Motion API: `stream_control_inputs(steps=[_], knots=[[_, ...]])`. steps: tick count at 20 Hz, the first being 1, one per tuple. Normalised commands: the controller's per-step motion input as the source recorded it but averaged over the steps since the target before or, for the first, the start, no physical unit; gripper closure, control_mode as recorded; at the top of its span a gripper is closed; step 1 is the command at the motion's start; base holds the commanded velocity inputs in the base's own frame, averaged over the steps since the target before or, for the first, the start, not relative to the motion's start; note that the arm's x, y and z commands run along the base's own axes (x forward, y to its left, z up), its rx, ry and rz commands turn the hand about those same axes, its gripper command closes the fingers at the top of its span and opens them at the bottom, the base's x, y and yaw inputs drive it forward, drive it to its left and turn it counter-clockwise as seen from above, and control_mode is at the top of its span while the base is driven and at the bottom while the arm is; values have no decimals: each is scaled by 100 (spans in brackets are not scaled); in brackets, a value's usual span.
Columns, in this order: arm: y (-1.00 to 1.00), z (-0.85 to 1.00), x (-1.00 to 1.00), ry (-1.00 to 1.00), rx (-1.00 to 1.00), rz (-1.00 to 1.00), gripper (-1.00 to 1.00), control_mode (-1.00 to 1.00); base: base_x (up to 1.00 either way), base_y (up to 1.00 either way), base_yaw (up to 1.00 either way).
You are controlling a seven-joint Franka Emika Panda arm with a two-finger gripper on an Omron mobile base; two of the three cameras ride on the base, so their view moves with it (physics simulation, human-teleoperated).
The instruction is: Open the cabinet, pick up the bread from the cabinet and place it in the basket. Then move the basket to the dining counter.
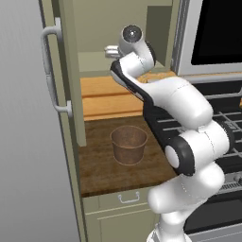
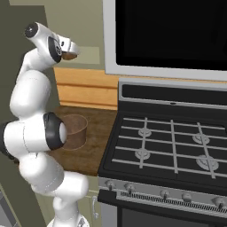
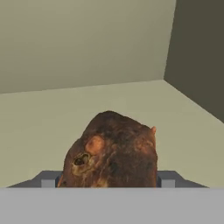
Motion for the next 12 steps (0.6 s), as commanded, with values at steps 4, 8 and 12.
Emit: stream_control_inputs(steps=[4, 8, 12], knots=[[0, 26, -100, 0, 8, 0, 100, -100, 0, 0, 0], [0, 10, -100, 0, 6, 0, 100, -100, 0, 0, 0], [0, 0, -100, 0, 4, 0, 100, -100, 0, 0, 0]])
